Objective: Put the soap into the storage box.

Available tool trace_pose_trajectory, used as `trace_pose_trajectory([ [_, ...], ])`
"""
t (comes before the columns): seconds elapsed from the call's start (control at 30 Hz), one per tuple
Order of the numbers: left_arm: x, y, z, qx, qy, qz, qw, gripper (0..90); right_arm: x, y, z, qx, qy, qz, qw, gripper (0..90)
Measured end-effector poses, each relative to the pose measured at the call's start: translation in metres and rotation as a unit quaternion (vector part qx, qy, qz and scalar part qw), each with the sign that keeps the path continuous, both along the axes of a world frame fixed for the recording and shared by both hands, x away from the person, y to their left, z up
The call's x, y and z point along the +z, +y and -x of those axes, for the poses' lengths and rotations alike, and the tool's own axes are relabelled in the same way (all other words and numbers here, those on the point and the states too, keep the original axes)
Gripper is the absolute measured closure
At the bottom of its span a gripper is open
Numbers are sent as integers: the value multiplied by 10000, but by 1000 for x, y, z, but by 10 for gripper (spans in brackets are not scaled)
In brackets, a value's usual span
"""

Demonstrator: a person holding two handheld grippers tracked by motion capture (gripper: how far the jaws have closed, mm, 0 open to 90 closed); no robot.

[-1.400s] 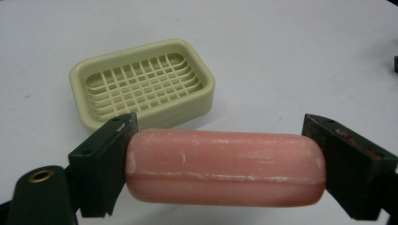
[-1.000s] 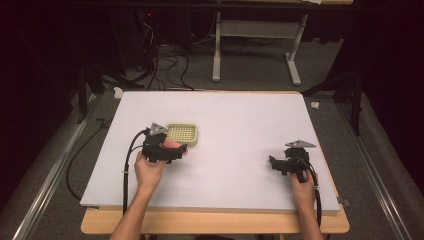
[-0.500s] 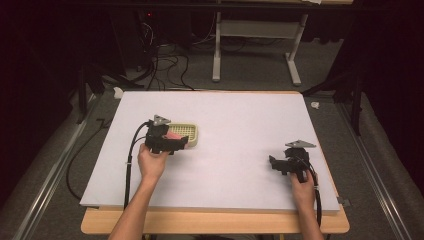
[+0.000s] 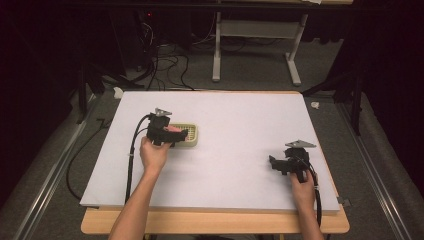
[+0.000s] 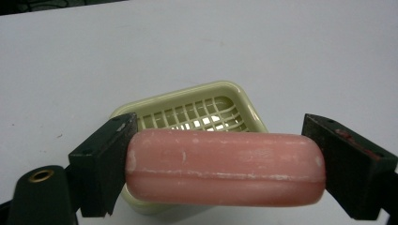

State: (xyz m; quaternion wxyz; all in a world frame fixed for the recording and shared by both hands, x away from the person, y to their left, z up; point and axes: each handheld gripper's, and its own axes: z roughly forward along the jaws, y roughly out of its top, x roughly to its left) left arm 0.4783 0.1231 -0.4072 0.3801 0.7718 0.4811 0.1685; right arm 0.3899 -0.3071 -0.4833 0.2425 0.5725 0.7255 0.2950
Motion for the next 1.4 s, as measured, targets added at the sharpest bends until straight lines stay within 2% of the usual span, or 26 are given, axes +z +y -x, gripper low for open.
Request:
trace_pose_trajectory([
  [0.1, -1, -1, -5, 48, 40, -11, 10000, 141, 0, 0, 0, -1, 0, 1, 10000, 142],
  [0.27, -11, -2, -14, 166, 202, -12, 9997, 141, 0, 0, 0, 3, -2, 4, 10000, 142],
  [0.4, -17, -5, -19, 228, 250, -38, 9994, 141, 0, 0, 0, 5, -2, 3, 10000, 142],
  [0.6, -24, -11, -23, 281, 254, -84, 9992, 141, 0, 0, 0, 0, 0, 2, 10000, 142],
  [0.7, -27, -14, -24, 302, 223, -188, 9991, 141, 0, 0, 0, -1, 0, 0, 10000, 142],
  [0.8, -29, -18, -25, 271, 181, -386, 9987, 140, 0, 0, 0, 0, 0, 0, 10000, 142],
  [0.97, -31, -22, -24, 232, 123, -541, 9982, 140, 0, 0, 0, 0, 0, 0, 10000, 142],
  [1.4, -31, -21, -21, 246, 180, -601, 9977, 139, 0, 0, 0, 0, -1, 3, 10000, 142],
])
